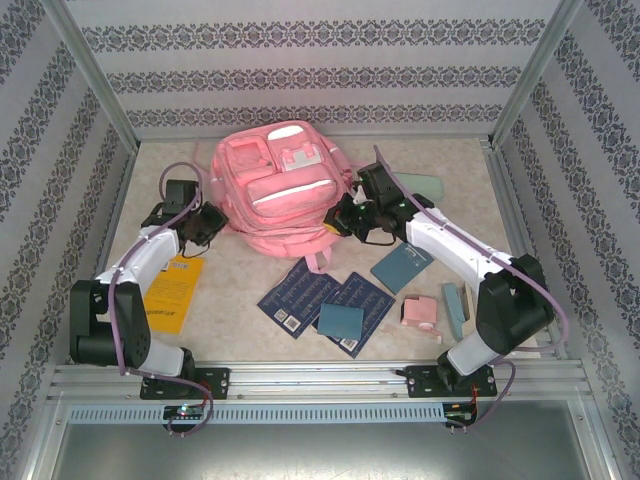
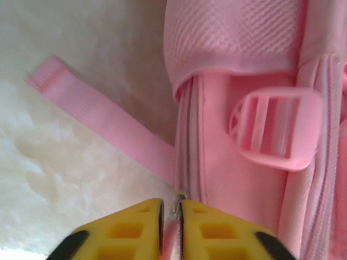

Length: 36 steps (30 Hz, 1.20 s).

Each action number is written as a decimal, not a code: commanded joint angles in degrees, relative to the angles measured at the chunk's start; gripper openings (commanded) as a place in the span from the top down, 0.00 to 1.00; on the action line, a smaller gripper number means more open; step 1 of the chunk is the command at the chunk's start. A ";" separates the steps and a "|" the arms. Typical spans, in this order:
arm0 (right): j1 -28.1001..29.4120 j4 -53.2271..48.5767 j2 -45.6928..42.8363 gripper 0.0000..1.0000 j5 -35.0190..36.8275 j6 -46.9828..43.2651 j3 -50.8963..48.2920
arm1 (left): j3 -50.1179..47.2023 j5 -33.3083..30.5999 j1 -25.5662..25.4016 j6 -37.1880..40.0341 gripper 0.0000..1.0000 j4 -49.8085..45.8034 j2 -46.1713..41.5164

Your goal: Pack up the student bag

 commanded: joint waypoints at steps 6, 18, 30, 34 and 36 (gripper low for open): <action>3.63 0.42 4.22 0.94 5.38 -3.24 2.83 | -0.87 -0.94 0.88 6.24 0.58 -13.20 -12.19; 4.93 -12.32 -6.28 0.41 21.03 -23.29 -1.74 | 3.98 -7.30 -19.08 21.34 0.59 -22.10 -16.29; -4.01 -9.66 -23.24 0.36 21.46 -24.59 -16.04 | 22.00 -9.57 -32.90 42.22 0.40 -23.67 5.36; -5.11 -6.65 -24.18 0.36 16.72 -26.47 -17.73 | 31.57 -9.03 -32.35 48.37 0.39 -27.53 14.27; -5.14 -3.23 -24.84 0.36 11.74 -28.07 -19.23 | 34.62 -2.52 -30.89 52.39 0.39 -27.68 18.37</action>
